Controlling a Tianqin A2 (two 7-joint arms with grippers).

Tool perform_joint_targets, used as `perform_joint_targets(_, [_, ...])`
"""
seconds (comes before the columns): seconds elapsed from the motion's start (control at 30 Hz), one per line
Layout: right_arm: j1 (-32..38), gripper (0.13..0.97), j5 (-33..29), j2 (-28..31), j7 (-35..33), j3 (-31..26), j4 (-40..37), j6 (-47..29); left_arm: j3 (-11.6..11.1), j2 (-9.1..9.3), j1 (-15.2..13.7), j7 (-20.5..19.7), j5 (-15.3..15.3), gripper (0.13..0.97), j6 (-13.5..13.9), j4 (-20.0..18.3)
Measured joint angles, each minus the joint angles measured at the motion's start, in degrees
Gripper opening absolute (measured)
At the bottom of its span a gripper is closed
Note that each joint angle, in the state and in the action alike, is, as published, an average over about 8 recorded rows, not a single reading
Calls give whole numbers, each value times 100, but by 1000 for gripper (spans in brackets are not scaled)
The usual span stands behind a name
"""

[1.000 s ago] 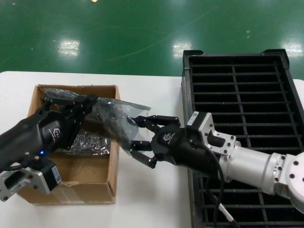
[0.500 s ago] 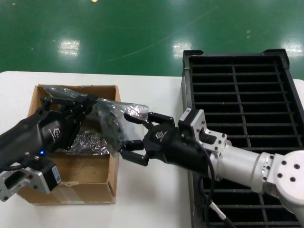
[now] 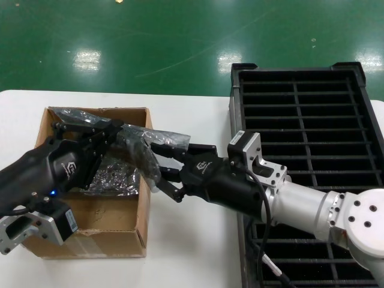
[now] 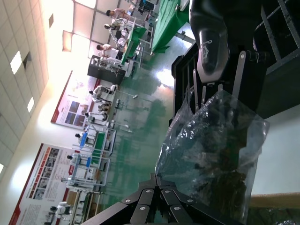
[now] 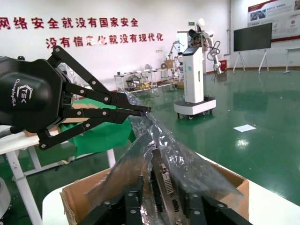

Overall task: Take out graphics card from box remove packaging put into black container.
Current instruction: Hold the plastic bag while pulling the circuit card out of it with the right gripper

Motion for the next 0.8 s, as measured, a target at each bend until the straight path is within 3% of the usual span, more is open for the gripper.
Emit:
perform_joint_targets(0.27, [-81, 256, 64, 108, 5, 42, 131, -36, 0, 0, 0, 0, 0, 140, 0, 0])
perform_joint_targets(0.57, [-197, 183, 163, 285, -43, 114, 410, -76, 0, 0, 0, 0, 0, 140, 0, 0])
perform_joint_targets(0.8, [-316, 183, 310, 485, -130, 223, 707, -122, 0, 0, 0, 0, 0, 140, 0, 0])
